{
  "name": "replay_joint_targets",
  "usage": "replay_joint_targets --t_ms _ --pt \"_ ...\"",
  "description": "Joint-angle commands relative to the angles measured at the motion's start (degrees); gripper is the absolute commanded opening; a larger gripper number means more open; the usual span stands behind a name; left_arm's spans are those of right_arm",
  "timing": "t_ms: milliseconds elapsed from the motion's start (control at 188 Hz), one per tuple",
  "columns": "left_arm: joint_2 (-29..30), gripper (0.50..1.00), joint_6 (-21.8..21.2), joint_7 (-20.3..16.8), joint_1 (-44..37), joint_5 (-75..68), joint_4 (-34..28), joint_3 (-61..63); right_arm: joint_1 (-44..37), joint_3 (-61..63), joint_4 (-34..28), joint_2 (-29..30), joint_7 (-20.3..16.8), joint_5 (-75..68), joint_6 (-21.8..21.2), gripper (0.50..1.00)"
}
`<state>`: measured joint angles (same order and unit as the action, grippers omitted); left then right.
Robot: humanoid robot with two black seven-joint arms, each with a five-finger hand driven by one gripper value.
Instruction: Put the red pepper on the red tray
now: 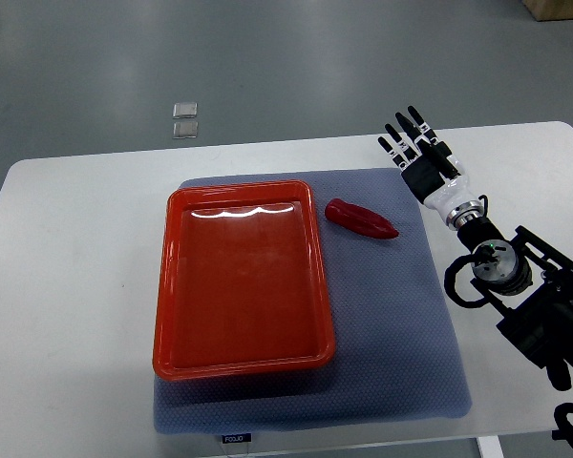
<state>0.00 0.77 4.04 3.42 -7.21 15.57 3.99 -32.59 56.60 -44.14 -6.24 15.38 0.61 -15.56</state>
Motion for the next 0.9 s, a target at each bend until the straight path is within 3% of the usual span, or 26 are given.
replay_joint_targets --t_ms 0,393,557,749,897 --pt "0.00 1.000 0.02 0.00 0.01 0.00 0.08 0.06 -0.02 0.00 -0.07 0.00 0.00 0.00 0.00 0.919" --pt "0.00 1.000 0.02 -0.09 0.01 0.09 0.08 0.06 -1.43 -1.58 -0.77 -2.37 -0.70 2.64 -1.32 0.921" --pt "0.00 1.000 0.02 -0.09 0.01 0.09 0.08 0.06 -5.56 -5.10 -2.62 -6.94 -1.14 21.10 -4.31 0.919" --pt "0.00 1.000 0.02 -0.09 0.01 0.00 0.25 0.06 -12.06 -17.92 -12.63 -17.40 -7.11 46.05 -4.75 0.919" --pt "0.00 1.000 0.02 -0.09 0.01 0.09 1.22 0.06 -20.23 -33.30 -13.52 -20.92 -10.72 50.80 -2.11 0.917"
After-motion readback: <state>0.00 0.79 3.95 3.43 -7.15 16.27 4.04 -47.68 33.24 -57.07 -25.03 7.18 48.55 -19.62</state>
